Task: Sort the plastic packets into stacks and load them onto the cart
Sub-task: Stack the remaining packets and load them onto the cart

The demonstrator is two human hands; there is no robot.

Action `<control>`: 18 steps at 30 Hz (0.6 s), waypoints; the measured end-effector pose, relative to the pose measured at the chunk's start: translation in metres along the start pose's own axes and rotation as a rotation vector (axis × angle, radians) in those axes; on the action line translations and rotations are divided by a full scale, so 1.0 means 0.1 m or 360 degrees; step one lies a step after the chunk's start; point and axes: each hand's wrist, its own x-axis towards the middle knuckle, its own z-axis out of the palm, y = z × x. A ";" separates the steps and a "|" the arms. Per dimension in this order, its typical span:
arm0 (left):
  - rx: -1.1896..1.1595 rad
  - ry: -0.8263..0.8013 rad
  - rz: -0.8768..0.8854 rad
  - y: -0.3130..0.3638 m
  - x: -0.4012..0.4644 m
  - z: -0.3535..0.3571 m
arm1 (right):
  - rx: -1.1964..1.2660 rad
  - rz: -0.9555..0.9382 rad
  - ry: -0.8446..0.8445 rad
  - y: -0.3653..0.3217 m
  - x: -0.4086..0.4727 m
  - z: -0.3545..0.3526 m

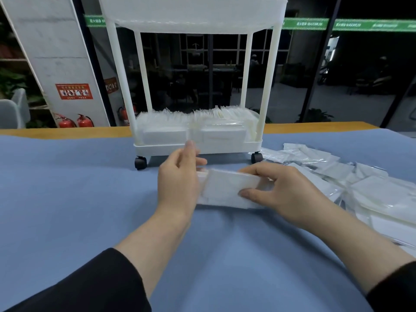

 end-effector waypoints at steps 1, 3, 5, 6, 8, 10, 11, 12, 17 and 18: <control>0.0023 -0.0063 -0.0071 -0.02 -0.01 0.02 | -0.0007 -0.0001 -0.0001 0.03 0.01 0.02; 0.0099 -0.0187 -0.0171 -0.05 -0.04 0.05 | 0.0012 -0.0005 0.0015 0.07 0.02 0.06; 0.0001 -0.0230 -0.0182 0.01 -0.09 0.08 | 0.0044 0.0000 0.0028 0.07 0.02 0.10; -0.0065 -0.0249 -0.0185 0.05 -0.12 0.09 | 0.0034 -0.0002 0.0019 0.06 0.02 0.11; -0.0056 -0.0311 -0.0128 0.08 -0.17 0.12 | 0.0002 -0.0006 -0.0047 0.01 0.02 0.11; 0.0136 -0.0374 -0.0007 0.06 -0.19 0.12 | -0.0027 0.0030 -0.0123 -0.03 0.02 0.10; 0.0208 -0.0408 0.0024 0.05 -0.20 0.12 | -0.0033 0.0049 -0.0143 -0.03 0.02 0.08; 0.0209 -0.0439 0.0031 0.03 -0.18 0.11 | -0.0032 0.0055 -0.0147 -0.04 0.02 0.07; -0.0172 -0.0438 -0.0079 0.02 -0.10 0.07 | 0.0490 0.0147 0.0270 -0.09 0.02 -0.06; -0.0326 -0.0490 -0.0180 0.01 -0.11 0.08 | 0.0650 0.0167 0.0319 -0.11 0.01 -0.08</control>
